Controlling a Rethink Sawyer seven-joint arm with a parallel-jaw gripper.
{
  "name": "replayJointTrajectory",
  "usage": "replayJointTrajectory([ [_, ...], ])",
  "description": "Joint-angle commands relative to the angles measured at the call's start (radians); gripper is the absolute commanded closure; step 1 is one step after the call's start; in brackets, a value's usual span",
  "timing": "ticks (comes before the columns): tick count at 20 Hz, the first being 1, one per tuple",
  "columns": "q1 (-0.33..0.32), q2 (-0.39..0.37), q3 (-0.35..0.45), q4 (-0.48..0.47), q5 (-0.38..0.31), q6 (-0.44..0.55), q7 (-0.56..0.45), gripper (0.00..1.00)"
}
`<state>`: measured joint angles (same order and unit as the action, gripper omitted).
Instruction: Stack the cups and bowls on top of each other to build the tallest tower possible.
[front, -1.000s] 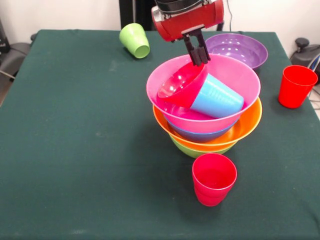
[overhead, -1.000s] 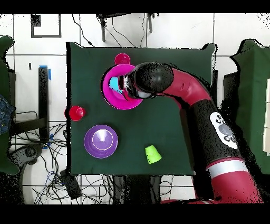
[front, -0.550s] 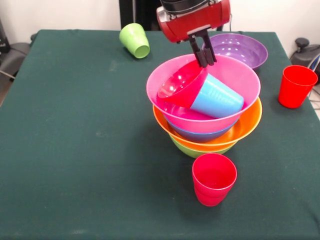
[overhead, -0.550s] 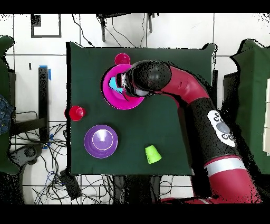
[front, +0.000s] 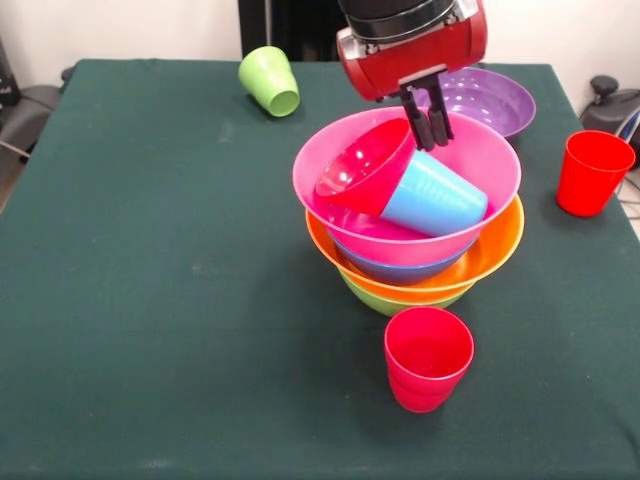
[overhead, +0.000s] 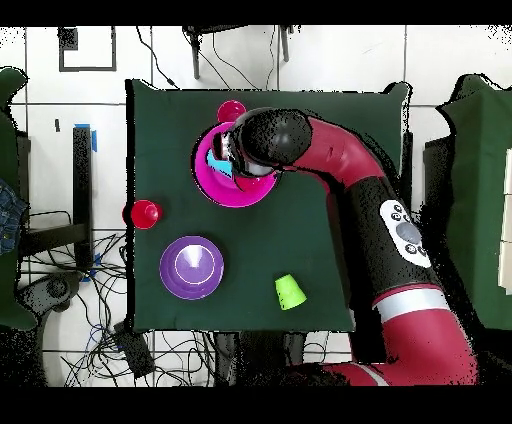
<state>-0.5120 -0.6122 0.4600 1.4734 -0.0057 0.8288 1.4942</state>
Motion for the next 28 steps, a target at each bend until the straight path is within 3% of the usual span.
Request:
replayJointTrajectory([
  [1, 0.031, 0.007, -0.097, -0.064, -0.090, 0.215, 0.068, 1.00],
  [6, 0.025, -0.022, -0.082, -0.093, -0.072, 0.291, 0.060, 1.00],
  [13, 0.005, -0.049, -0.055, -0.087, -0.030, 0.244, 0.073, 1.00],
  [22, -0.009, -0.027, -0.076, -0.017, -0.112, 0.060, 0.036, 1.00],
  [28, -0.015, -0.016, -0.102, 0.009, -0.168, 0.056, 0.013, 1.00],
])
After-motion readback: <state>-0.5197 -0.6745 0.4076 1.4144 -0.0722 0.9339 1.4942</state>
